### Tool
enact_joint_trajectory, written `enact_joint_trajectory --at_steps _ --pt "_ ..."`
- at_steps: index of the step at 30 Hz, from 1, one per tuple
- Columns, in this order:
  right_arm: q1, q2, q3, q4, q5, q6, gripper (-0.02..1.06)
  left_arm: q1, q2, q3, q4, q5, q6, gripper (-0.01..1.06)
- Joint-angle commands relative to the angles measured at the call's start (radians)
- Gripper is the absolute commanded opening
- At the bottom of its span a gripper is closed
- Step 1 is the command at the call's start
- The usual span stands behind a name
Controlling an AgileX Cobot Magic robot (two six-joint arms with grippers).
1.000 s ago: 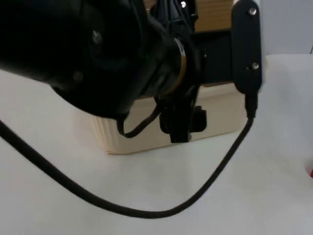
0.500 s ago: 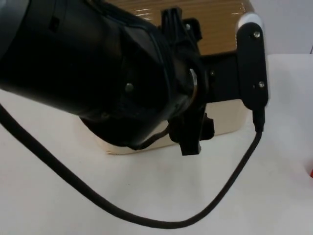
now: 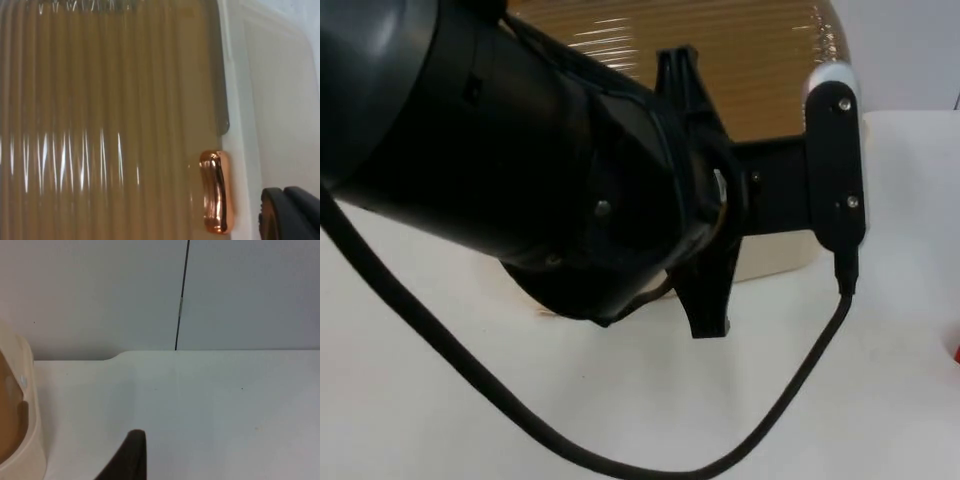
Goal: Open the box lid with the left hand, place the block into the box with the right hand, then close the box lid with the left hand.
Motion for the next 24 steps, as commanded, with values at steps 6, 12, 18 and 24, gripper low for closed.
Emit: enact_joint_trajectory --at_steps 6,12,18,24 --pt "0.005 -0.004 -0.005 -0.002 -0.015 0.003 1.05 0.029 0.000 0.001 0.005 -0.057 -0.031 0.00" --pt "0.005 -0.004 -0.005 -0.002 -0.015 0.007 1.05 0.095 0.000 -0.004 0.005 -0.122 -0.031 0.00" --pt "0.005 -0.004 -0.005 -0.004 -0.015 0.006 1.05 0.100 0.000 -0.059 0.005 -0.165 -0.031 0.00" --pt "0.005 -0.004 -0.005 -0.004 -0.015 0.006 1.05 0.100 0.019 -0.078 0.005 -0.187 -0.024 0.00"
